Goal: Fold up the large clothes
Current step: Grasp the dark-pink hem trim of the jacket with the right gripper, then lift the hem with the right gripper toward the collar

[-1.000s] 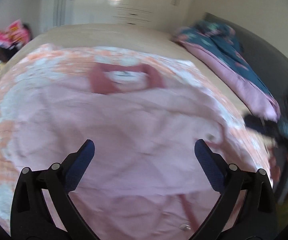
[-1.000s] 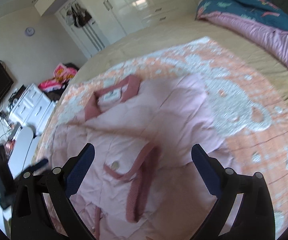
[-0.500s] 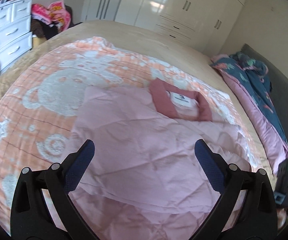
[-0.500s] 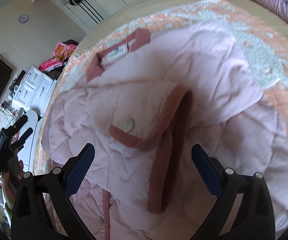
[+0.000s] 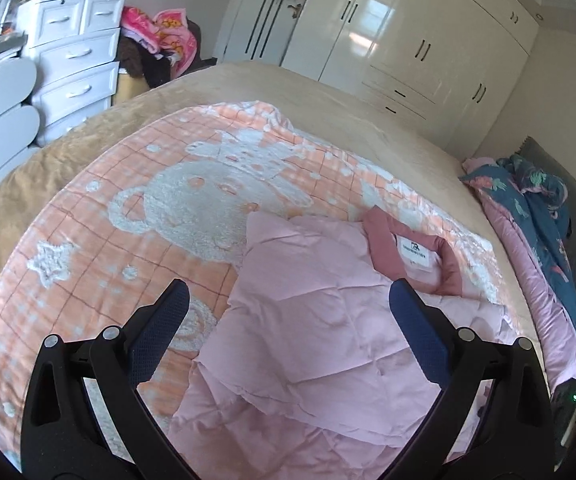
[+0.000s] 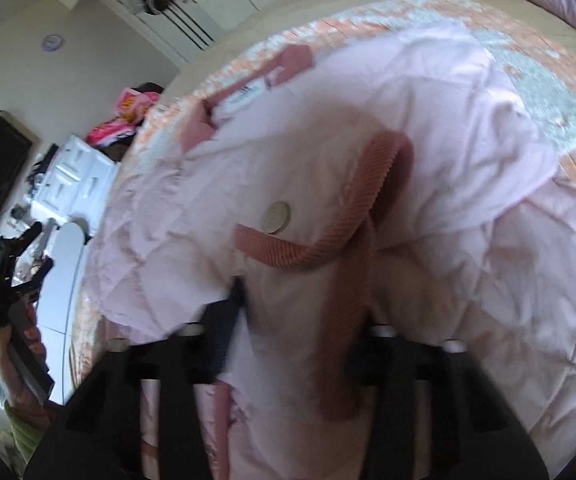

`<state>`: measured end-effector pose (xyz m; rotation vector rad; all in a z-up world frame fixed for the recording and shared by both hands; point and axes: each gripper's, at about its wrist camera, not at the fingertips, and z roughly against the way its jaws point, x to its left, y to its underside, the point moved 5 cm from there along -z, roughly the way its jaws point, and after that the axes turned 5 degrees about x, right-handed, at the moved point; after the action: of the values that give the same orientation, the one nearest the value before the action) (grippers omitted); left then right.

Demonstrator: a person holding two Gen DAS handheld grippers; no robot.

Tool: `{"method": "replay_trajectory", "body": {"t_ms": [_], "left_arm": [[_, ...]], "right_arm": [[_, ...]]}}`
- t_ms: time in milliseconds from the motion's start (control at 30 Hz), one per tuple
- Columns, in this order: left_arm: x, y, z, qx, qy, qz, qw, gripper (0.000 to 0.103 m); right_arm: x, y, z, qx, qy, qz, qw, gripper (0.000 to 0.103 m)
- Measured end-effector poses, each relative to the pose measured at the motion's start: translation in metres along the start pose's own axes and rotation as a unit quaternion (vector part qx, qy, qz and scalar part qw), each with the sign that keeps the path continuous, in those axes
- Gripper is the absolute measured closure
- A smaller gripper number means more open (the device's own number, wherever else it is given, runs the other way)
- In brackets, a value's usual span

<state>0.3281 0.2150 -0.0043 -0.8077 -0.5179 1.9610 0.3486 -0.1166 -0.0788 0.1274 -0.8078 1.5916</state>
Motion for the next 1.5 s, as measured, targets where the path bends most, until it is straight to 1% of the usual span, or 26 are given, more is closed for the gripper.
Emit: {"method": "replay_trajectory", "body": {"t_ms": [33, 67, 100, 167, 267, 367, 500, 667, 800, 933, 1100, 1167, 1267, 1367, 1500], "left_arm": [[0.001, -0.001, 0.000, 0.000, 0.000, 0.002, 1.0000, 0.009], [0.002, -0.002, 0.000, 0.000, 0.002, 0.005, 1.0000, 0.009], [0.002, -0.001, 0.001, 0.000, 0.003, 0.008, 1.0000, 0.009], [0.001, -0.001, 0.000, 0.000, 0.009, 0.014, 0.9999, 0.009], [-0.006, 0.001, -0.006, 0.006, 0.016, 0.007, 0.9998, 0.009], [-0.015, 0.004, -0.015, 0.015, 0.014, -0.007, 0.9998, 0.009], [-0.029, 0.012, -0.029, 0.028, 0.016, -0.023, 0.9992, 0.009], [-0.044, 0.023, -0.045, 0.046, 0.014, -0.048, 0.9977, 0.009], [-0.057, 0.035, -0.061, 0.070, 0.015, -0.071, 0.9949, 0.009], [-0.072, 0.049, -0.074, 0.093, 0.017, -0.099, 0.9906, 0.009], [-0.086, 0.063, -0.084, 0.107, 0.010, -0.130, 0.9857, 0.009], [-0.088, 0.067, -0.087, 0.113, 0.014, -0.134, 0.9844, 0.009], [-0.090, 0.070, -0.090, 0.118, 0.007, -0.142, 0.9828, 0.009], [-0.089, 0.072, -0.092, 0.120, 0.003, -0.144, 0.9823, 0.009], [-0.089, 0.073, -0.095, 0.121, 0.000, -0.141, 0.9826, 0.009]], "right_arm": [[0.008, -0.005, 0.009, -0.021, 0.007, 0.022, 1.000, 0.083], [0.017, -0.011, 0.020, -0.047, 0.018, 0.049, 0.998, 0.084], [0.029, -0.020, 0.033, -0.078, 0.028, 0.084, 0.993, 0.085], [0.045, -0.035, 0.054, -0.118, 0.035, 0.128, 0.984, 0.086], [0.054, -0.055, 0.074, -0.148, 0.040, 0.161, 0.975, 0.086], [0.048, -0.066, 0.073, -0.148, 0.051, 0.171, 0.973, 0.086], [0.033, -0.078, 0.058, -0.132, 0.058, 0.162, 0.976, 0.086], [0.031, -0.083, 0.048, -0.131, 0.068, 0.162, 0.976, 0.086], [0.024, -0.083, 0.042, -0.126, 0.083, 0.159, 0.976, 0.086], [0.015, -0.085, 0.035, -0.117, 0.083, 0.144, 0.979, 0.086], [0.005, -0.085, 0.028, -0.106, 0.089, 0.132, 0.982, 0.086], [0.002, -0.085, 0.024, -0.100, 0.091, 0.125, 0.983, 0.086], [-0.001, -0.084, 0.021, -0.092, 0.096, 0.120, 0.984, 0.084], [-0.002, -0.083, 0.020, -0.089, 0.103, 0.117, 0.984, 0.080], [-0.005, -0.081, 0.019, -0.088, 0.115, 0.106, 0.984, 0.070]]}}
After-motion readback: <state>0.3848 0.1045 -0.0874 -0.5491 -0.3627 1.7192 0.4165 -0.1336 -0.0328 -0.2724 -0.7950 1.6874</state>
